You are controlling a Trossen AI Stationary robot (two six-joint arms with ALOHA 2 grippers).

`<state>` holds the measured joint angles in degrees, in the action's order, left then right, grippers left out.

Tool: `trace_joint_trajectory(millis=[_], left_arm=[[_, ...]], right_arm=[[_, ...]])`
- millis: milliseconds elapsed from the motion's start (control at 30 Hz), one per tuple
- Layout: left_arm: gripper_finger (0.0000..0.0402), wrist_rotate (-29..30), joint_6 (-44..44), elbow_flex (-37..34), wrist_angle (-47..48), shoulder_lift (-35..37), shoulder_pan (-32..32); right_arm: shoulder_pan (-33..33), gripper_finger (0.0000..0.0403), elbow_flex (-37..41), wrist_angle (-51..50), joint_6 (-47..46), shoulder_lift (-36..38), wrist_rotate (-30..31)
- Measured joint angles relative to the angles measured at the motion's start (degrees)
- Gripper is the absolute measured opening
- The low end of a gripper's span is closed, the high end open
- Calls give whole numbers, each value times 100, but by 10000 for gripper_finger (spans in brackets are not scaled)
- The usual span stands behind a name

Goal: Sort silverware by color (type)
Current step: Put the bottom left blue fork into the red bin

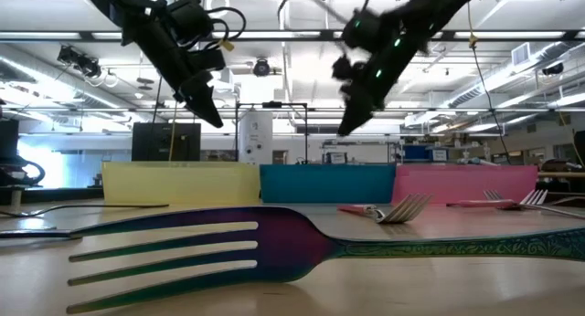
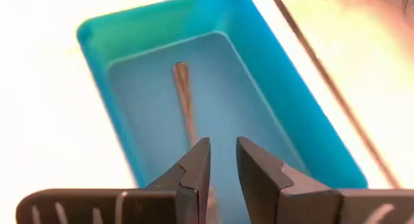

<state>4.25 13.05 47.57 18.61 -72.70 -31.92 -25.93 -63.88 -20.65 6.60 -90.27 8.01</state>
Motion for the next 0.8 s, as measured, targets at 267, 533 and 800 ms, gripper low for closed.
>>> trace_joint_trajectory(millis=[267, 533, 800], left_arm=[[121, -320, 119, 0, 80, 1, 277], [121, -570, 118, 0, 51, 1, 597], [121, -568, 65, 0, -117, -5, 743]], right_arm=[[523, 84, -2, -2349, -1789, 1132, -245], [1498, 83, -1, -3609, -3264, 1426, -646], [3096, 83, 0, -2765, -2943, 1049, -977]])
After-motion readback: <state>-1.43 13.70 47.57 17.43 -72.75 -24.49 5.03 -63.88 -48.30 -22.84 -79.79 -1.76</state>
